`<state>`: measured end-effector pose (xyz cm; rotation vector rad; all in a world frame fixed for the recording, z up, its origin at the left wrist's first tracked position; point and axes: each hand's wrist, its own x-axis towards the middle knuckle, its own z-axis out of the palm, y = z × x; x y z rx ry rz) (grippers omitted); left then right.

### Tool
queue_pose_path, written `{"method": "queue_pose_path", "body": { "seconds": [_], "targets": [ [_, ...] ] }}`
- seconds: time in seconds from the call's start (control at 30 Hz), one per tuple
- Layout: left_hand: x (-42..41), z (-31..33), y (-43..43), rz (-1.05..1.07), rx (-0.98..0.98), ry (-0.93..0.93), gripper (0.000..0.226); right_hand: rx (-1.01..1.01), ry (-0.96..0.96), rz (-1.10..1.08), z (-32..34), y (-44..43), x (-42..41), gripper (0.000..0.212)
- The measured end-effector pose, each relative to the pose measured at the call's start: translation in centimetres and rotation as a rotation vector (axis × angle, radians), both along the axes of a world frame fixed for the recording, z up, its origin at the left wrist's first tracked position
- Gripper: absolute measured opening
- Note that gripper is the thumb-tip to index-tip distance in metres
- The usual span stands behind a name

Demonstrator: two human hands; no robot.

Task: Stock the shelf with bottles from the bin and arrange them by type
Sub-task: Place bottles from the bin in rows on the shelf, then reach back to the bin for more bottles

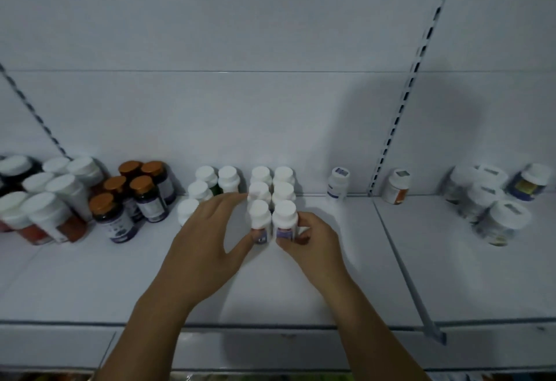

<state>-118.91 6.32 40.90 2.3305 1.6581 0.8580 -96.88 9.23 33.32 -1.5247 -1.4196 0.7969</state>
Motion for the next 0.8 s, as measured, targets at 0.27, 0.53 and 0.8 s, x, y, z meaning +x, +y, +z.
{"method": "queue_pose_path", "body": {
  "seconds": [0.27, 0.53, 0.8],
  "targets": [
    [-1.1, -0.1, -4.7, 0.201, -0.026, 0.102, 0.067, 0.153, -0.058, -0.040, 1.8, -2.1, 0.8, 0.064],
    [-9.7, 0.7, -11.6, 0.424, -0.076, 0.171, 0.079, 0.282, -0.331, 0.567, 11.3, -6.8, -7.6, 0.074],
    [-26.1, -0.4, -24.8, 0.742, -0.090, 0.068, 0.084, 0.348, -0.638, 0.993, 10.5, -14.4, -28.8, 0.080]
  ]
}}
